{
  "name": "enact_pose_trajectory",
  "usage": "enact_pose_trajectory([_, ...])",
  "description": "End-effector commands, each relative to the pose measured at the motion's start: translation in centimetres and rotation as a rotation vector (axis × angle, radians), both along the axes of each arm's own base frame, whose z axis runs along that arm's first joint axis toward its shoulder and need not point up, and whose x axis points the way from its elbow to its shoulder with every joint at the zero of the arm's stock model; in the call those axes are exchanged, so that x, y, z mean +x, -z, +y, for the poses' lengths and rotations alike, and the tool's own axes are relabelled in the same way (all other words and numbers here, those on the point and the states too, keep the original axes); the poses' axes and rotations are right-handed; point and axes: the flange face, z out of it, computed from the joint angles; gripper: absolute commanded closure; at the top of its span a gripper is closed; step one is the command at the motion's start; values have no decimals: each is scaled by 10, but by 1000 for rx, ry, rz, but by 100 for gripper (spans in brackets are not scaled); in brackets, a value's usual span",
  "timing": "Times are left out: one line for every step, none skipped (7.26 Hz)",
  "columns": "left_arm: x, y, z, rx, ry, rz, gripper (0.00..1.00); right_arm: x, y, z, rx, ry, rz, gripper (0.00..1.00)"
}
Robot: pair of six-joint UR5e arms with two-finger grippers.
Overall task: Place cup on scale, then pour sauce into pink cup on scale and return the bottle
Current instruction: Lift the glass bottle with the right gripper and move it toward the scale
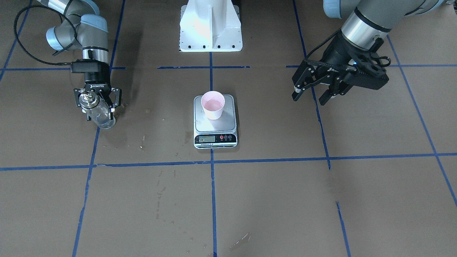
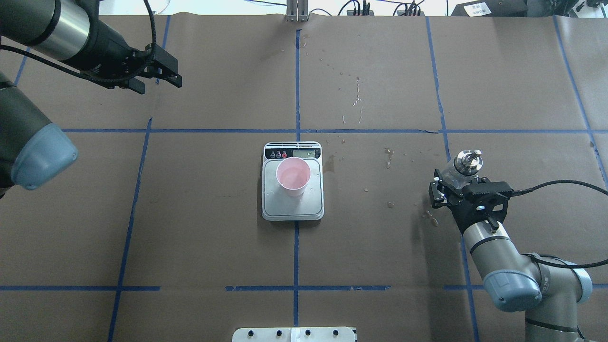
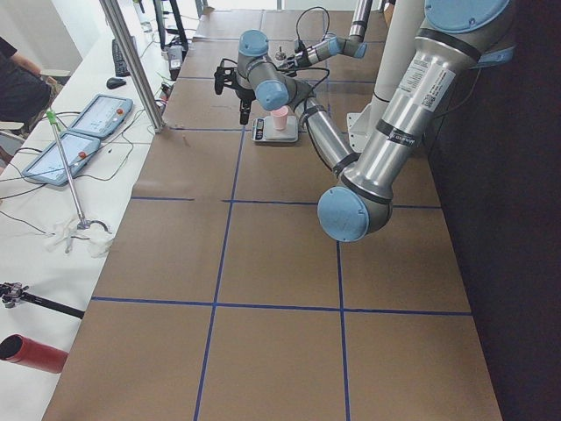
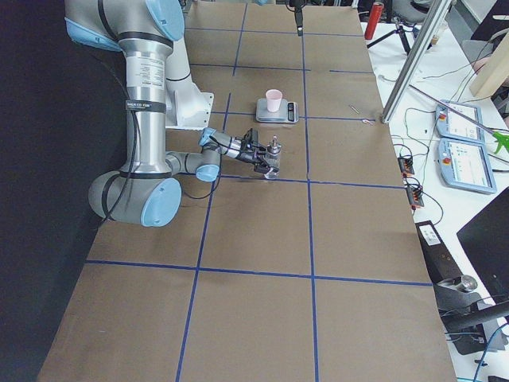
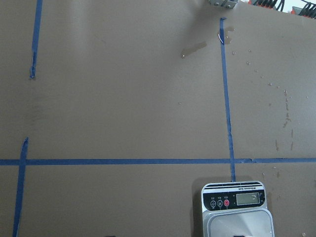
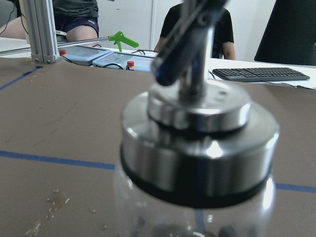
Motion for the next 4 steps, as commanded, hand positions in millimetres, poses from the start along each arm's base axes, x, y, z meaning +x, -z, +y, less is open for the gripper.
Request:
enact_pose_trajectory([0, 1, 0, 1, 0, 1, 16, 8, 24, -6, 72, 26, 27, 100])
enact_pose_trajectory([0, 1, 0, 2, 0, 2, 16, 5, 41, -8, 90, 50, 34, 100])
enact_pose_trajectory([-5, 3, 1, 8, 4, 6, 16, -10, 63, -11, 100, 55, 10, 100])
enact_pose_trajectory([-10, 1, 2, 9, 8, 5, 16, -32, 87, -17, 102, 61, 60, 100])
